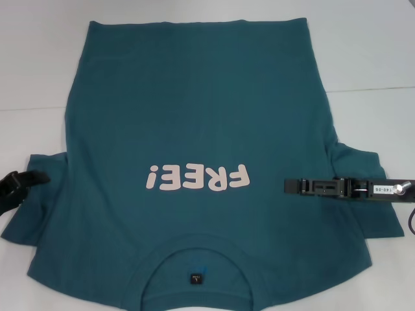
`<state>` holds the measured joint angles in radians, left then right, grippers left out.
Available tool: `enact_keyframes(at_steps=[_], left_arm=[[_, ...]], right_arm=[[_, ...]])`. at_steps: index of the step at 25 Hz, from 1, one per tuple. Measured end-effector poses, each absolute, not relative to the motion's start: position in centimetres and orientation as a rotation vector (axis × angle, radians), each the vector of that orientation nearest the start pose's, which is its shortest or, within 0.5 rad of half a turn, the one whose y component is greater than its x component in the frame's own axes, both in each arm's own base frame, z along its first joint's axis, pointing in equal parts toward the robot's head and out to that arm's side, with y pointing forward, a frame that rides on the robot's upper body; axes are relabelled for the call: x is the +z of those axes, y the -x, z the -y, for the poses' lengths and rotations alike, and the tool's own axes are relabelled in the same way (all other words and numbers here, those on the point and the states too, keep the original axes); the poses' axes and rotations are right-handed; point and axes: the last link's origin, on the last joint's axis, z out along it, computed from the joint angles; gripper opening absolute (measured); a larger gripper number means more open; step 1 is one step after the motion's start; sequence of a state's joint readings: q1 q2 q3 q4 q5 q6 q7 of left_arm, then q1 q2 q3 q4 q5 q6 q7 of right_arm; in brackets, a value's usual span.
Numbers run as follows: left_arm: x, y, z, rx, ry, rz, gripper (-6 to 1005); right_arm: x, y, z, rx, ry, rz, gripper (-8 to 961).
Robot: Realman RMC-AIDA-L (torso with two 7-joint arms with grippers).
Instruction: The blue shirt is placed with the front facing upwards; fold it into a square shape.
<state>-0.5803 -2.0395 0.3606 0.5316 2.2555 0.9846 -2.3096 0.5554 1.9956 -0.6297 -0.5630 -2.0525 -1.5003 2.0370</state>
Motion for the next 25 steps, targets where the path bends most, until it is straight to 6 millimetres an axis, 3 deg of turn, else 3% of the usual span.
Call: enact_keyframes(at_steps=[5, 16, 22, 25], left_arm=[[3.43, 36.05, -37.44, -0.659, 1.586, 1.84, 443], [3.34, 36.28, -37.38, -0.628, 1.588, 1.833, 235], [3.23, 36.44, -37.21, -0.623, 1.583, 1.838, 11], [3.34, 36.47, -36.98, -0.647, 1.577, 1.853, -1]], right_arm=[[2.15, -28.76, -34.25, 0.749, 2.396, -1.583, 914], [2.15, -28.77, -34.19, 0.75, 2.399, -1.583, 915], [2.14, -28.75, -34.13, 0.751, 2.402, -1.584, 915], [2.13, -28.75, -34.11, 0.753, 2.402, -1.586, 915]])
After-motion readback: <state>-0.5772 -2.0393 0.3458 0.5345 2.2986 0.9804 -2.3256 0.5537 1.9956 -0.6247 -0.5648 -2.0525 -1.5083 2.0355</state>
